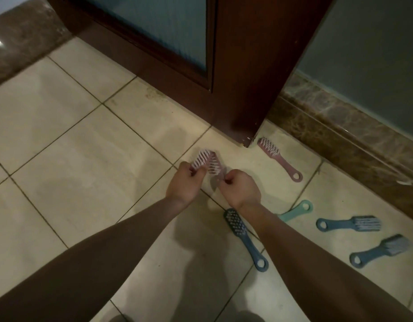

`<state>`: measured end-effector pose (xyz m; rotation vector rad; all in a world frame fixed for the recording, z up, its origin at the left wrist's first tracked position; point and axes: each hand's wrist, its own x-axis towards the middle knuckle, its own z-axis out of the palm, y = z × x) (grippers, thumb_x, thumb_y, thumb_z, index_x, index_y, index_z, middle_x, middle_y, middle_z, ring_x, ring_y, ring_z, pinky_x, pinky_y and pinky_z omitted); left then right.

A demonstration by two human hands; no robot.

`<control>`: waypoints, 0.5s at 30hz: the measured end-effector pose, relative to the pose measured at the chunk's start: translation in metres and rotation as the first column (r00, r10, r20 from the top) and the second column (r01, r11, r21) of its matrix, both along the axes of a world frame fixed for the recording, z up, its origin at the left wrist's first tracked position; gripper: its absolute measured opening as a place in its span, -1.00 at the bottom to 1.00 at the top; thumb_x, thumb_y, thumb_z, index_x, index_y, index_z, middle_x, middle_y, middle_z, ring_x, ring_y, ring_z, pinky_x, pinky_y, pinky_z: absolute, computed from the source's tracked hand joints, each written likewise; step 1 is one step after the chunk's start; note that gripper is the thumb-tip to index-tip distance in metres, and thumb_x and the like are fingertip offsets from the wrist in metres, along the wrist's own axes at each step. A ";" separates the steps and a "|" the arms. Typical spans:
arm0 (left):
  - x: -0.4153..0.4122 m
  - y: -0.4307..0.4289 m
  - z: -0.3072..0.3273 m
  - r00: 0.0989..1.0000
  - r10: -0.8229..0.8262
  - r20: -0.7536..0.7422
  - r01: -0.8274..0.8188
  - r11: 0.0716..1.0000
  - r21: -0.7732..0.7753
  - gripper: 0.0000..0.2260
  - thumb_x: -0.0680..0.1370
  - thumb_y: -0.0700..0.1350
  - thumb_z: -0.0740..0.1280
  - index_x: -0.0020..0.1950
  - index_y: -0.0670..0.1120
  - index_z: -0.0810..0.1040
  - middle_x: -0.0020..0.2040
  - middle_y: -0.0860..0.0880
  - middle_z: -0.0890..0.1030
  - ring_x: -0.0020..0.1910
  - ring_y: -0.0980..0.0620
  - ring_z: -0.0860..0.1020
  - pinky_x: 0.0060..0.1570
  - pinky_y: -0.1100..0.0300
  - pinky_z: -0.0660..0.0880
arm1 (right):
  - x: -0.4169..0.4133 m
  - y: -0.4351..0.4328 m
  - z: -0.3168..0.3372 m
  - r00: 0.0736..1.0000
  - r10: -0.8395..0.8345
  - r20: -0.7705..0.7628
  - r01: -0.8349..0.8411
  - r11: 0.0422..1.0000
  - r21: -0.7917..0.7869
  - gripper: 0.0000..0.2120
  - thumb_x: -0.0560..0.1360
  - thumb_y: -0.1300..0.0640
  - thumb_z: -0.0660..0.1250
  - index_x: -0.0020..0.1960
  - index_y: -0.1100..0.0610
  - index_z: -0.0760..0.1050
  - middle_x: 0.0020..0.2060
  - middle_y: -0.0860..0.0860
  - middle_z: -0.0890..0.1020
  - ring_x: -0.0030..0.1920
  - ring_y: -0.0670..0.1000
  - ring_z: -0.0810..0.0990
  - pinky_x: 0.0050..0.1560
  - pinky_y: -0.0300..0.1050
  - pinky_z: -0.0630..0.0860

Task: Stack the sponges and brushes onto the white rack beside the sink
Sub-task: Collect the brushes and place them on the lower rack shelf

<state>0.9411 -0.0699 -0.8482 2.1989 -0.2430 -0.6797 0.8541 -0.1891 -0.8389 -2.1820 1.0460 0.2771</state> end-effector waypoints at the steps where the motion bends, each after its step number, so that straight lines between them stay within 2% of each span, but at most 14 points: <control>1: 0.002 0.003 -0.002 1.000 0.023 0.015 -0.023 0.999 -0.025 -0.70 0.56 0.12 0.26 -0.16 -0.10 0.42 -0.36 0.03 0.49 -0.36 -0.05 0.51 -0.36 0.12 0.36 | 0.005 0.003 -0.001 0.999 -0.001 0.046 -0.001 0.999 0.045 -0.69 0.51 -0.19 0.25 -0.15 0.03 0.55 -0.28 -0.02 0.60 -0.21 0.03 0.58 -0.19 -0.07 0.53; 3: 0.007 0.010 -0.003 0.996 0.082 0.033 -0.080 0.995 -0.062 -0.74 0.55 0.14 0.26 -0.15 -0.04 0.39 -0.36 0.05 0.51 -0.39 -0.01 0.52 -0.38 0.10 0.41 | 0.016 0.010 0.002 0.994 -0.036 0.104 0.019 0.986 0.163 -0.68 0.57 -0.18 0.18 -0.06 0.06 0.52 -0.24 0.01 0.61 -0.22 0.05 0.61 -0.19 -0.02 0.56; 4: 0.009 0.014 -0.003 0.994 0.101 0.046 -0.097 0.992 -0.076 -0.70 0.54 0.18 0.25 -0.14 -0.05 0.39 -0.37 0.06 0.51 -0.41 0.00 0.51 -0.40 0.11 0.40 | 0.022 0.013 0.004 0.989 -0.078 0.128 0.045 0.968 0.246 -0.69 0.60 -0.14 0.15 0.01 0.08 0.49 -0.24 0.02 0.61 -0.27 0.04 0.62 -0.27 -0.04 0.57; 6: 0.015 0.019 -0.003 0.988 0.147 0.042 -0.142 0.984 -0.105 -0.63 0.47 0.28 0.22 -0.14 -0.04 0.38 -0.39 0.05 0.50 -0.43 0.00 0.49 -0.40 0.12 0.40 | 0.035 0.021 0.009 0.975 -0.162 0.152 0.087 0.909 0.408 -0.73 0.65 -0.06 0.09 0.14 0.10 0.43 -0.29 0.03 0.57 -0.41 0.03 0.57 -0.51 -0.18 0.45; 8: 0.025 0.022 0.000 0.977 0.212 -0.013 -0.211 0.966 -0.150 -0.62 0.39 0.36 0.21 -0.14 0.05 0.35 -0.36 0.01 0.52 -0.43 -0.01 0.49 -0.37 0.00 0.45 | 0.050 0.025 0.017 0.980 -0.139 0.142 0.065 0.900 0.431 -0.70 0.66 -0.04 0.06 0.21 0.12 0.41 -0.26 0.03 0.52 -0.39 0.00 0.49 -0.52 -0.21 0.35; 10: 0.036 0.026 0.009 0.965 0.262 -0.020 -0.262 0.948 -0.179 -0.61 0.36 0.38 0.22 -0.17 0.08 0.33 -0.35 -0.01 0.52 -0.43 -0.02 0.49 -0.36 -0.06 0.47 | 0.064 0.023 0.032 0.988 -0.108 0.113 0.050 0.902 0.428 -0.71 0.66 -0.05 0.06 0.18 0.11 0.41 -0.21 0.04 0.50 -0.37 -0.02 0.46 -0.47 -0.20 0.33; 12: 0.046 0.031 0.030 0.951 0.307 -0.023 -0.305 0.932 -0.197 -0.62 0.35 0.38 0.23 -0.22 0.08 0.32 -0.35 -0.03 0.51 -0.40 -0.06 0.48 -0.33 -0.09 0.47 | 0.075 0.020 0.055 0.987 -0.127 0.101 0.065 0.880 0.470 -0.74 0.65 -0.03 0.10 0.11 0.14 0.41 -0.25 0.05 0.49 -0.40 0.00 0.45 -0.45 -0.17 0.32; 15: 0.046 0.042 0.081 0.930 0.355 -0.096 -0.367 0.901 -0.230 -0.61 0.35 0.35 0.28 -0.25 0.05 0.32 -0.37 -0.07 0.47 -0.39 -0.06 0.42 -0.33 -0.07 0.38 | 0.075 0.027 0.106 0.982 -0.143 0.126 0.061 0.860 0.506 -0.81 0.66 0.05 0.12 0.03 0.15 0.42 -0.35 0.03 0.44 -0.44 -0.01 0.39 -0.59 -0.27 0.28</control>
